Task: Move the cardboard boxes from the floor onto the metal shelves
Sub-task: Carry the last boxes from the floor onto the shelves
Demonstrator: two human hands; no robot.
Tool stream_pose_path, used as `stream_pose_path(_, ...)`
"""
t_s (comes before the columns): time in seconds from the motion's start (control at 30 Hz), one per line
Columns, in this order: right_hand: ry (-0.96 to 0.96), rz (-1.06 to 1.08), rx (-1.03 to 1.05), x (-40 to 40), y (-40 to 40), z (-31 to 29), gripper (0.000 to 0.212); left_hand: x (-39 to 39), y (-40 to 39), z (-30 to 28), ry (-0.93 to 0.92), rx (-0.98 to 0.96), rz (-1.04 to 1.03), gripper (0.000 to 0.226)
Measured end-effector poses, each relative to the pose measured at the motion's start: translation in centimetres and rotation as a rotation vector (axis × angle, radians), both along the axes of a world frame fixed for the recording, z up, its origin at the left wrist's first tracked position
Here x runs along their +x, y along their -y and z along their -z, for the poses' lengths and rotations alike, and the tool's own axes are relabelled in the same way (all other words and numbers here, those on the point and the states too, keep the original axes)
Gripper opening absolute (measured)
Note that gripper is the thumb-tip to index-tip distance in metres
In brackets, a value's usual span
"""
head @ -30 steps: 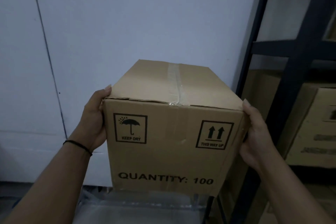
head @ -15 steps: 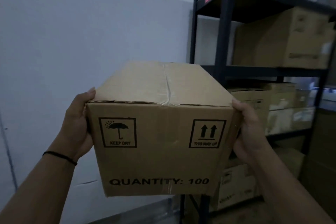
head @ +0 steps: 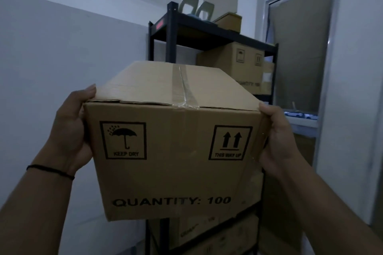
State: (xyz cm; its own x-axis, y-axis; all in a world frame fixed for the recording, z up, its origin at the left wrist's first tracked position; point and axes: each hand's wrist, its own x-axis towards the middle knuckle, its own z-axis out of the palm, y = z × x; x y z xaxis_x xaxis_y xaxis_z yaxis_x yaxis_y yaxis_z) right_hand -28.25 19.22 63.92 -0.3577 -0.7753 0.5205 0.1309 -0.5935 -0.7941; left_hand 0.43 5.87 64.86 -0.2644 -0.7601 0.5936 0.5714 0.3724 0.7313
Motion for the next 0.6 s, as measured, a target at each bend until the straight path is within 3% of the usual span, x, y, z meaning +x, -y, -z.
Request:
stream_pose_path(0.27, 0.011, 0.042, -0.003, -10.3, -5.8, -1.5, 0.039, -10.9, -4.7, -0.9, -0.028, -0.002, 0.025, 0.029)
stream_pose_path(0.37, 0.004, 0.058, 0.0, -13.2, -6.3, -1.6, 0.042, -13.6, -5.4, -1.2, -0.02, 0.044, 0.007, 0.038)
stream_pose_path(0.5, 0.004, 0.075, 0.0, -16.6, -5.8, -1.6, 0.047, -17.0, -5.4, -1.6, -0.02, 0.041, 0.004, 0.032)
stream_pose_path(0.6, 0.004, 0.071, 0.014, -18.7, -5.0, -1.8, 0.039, -19.1, -4.6, -1.7, -0.006, 0.034, 0.001, 0.038)
